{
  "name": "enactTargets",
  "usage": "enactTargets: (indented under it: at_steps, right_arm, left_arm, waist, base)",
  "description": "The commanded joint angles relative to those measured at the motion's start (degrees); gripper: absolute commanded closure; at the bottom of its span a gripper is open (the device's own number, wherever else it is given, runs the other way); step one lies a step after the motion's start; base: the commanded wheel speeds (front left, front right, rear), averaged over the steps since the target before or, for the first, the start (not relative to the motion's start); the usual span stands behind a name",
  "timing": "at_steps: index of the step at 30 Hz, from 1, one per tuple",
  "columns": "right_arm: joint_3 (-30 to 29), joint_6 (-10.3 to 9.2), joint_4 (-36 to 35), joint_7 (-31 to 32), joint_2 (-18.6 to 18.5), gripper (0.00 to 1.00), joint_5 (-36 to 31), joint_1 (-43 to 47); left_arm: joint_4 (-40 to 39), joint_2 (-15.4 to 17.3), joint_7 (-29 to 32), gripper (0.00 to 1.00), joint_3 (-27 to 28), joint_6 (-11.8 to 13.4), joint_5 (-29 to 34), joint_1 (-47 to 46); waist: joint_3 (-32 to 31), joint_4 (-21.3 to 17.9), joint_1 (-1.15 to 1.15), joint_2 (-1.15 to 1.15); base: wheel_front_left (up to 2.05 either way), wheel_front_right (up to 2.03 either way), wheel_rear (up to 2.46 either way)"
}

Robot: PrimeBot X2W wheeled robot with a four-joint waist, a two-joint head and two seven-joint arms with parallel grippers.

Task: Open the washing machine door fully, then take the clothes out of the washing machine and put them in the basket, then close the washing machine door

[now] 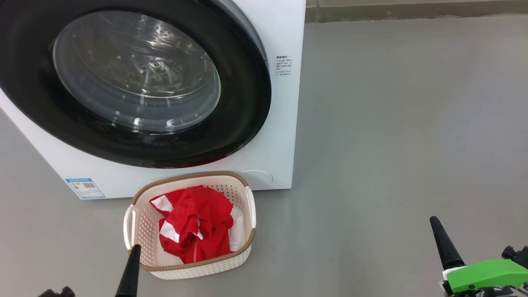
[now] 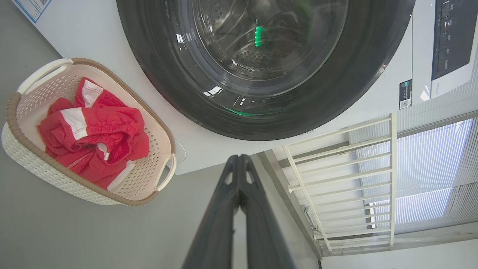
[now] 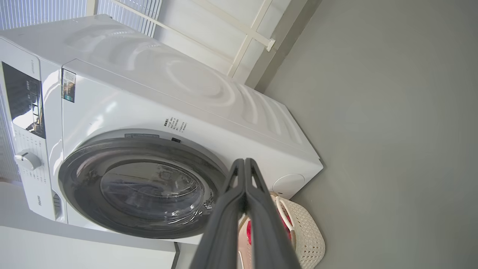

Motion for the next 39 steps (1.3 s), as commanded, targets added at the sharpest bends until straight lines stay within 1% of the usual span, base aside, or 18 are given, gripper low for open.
enactTargets:
  at_steps: [1,13,36,39]
  right_arm:
    - [0.2,-0.04,-1.7,0.6,-0.6,1.00,1.9,-3.1]
    - [-0.7,-0.04,-1.9,2.8,-0.3,1.00,8.9,-4.5]
    - [-2.1,-0.05,-2.2,6.6,0.3,1.00,20.6,-6.8]
    - [-2.1,-0.05,-2.2,6.7,0.3,1.00,20.6,-6.9]
  left_arm:
    - [-1.3,0.9,0.5,1.00,1.8,-0.3,-1.9,-2.5]
    - [-1.2,1.0,2.7,1.00,2.5,-0.3,-9.8,-3.8]
    - [-1.2,1.0,6.4,1.00,3.7,-0.4,-23.0,-5.9]
    - [-1.2,1.0,6.4,1.00,3.7,-0.4,-23.0,-5.9]
  waist:
    - [0.0,0.0,0.00,0.00]
    - [-0.4,0.1,0.00,0.00]
    - [-1.0,0.4,0.00,0.00]
    - [-1.0,0.4,0.00,0.00]
  base:
    - [0.00,0.00,0.00]
    - [0.00,0.00,0.00]
    - [0.00,0.00,0.00]
    - [0.00,0.00,0.00]
